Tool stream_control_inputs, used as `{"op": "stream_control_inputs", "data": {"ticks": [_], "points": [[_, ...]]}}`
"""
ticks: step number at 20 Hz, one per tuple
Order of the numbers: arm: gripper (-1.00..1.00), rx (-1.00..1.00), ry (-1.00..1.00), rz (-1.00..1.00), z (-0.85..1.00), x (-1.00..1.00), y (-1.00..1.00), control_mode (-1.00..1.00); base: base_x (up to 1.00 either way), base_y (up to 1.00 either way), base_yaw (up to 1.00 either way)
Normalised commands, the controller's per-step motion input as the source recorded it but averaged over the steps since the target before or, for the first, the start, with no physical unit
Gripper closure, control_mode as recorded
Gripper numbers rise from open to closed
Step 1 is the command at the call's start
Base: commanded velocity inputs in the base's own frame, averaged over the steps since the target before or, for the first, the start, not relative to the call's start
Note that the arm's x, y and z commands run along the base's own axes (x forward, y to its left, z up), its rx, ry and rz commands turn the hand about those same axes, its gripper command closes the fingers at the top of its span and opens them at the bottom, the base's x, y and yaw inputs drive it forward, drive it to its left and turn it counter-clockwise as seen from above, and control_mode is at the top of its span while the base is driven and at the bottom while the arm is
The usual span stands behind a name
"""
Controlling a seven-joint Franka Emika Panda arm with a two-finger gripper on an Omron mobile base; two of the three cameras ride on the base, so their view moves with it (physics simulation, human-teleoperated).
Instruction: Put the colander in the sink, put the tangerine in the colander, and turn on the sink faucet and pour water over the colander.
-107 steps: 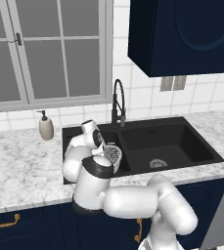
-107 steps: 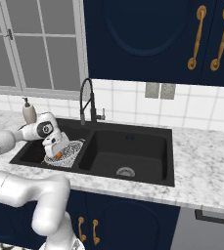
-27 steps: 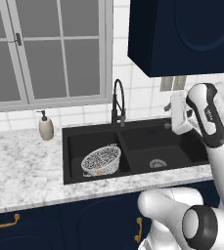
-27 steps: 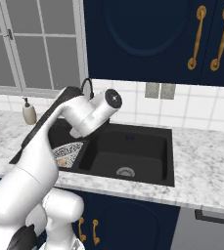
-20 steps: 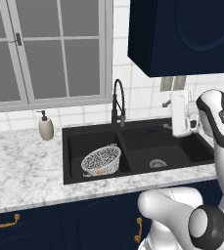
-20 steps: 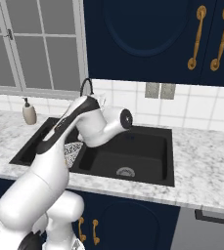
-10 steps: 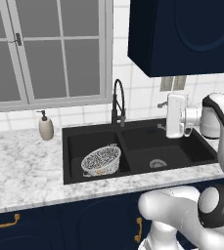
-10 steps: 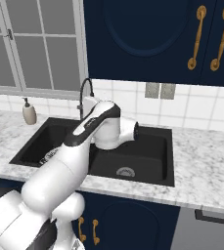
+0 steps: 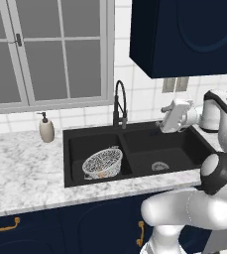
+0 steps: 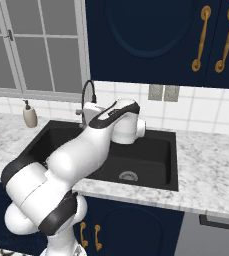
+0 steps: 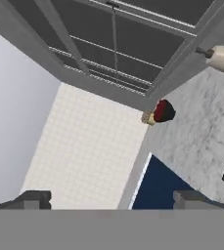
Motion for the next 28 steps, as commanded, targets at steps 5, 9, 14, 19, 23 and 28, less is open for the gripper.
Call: {"op": "stream_control_inputs", "data": {"ticks": [5, 9, 14, 19, 23, 28], "points": [[-1.00, -0.01, -0.44, 0.06, 0.40, 0.00, 0.29, -1.00, 0.00, 0.00, 0.00], [-1.00, -0.06, -0.25, -0.01, 0.13, 0.00, 0.26, -1.00, 0.00, 0.00, 0.00], [-1.00, -0.02, -0.23, -0.12, -0.01, 0.00, 0.05, -1.00, 0.00, 0.00, 0.00], [-1.00, -0.05, -0.24, -0.11, 0.00, 0.00, 0.42, -1.00, 0.00, 0.00, 0.00], [-1.00, -0.03, -0.09, -0.03, 0.00, 0.10, 0.31, -1.00, 0.00, 0.00, 0.00], [-1.00, 0.00, -0.03, 0.00, 0.00, 0.28, 0.01, -1.00, 0.00, 0.00, 0.00]]}}
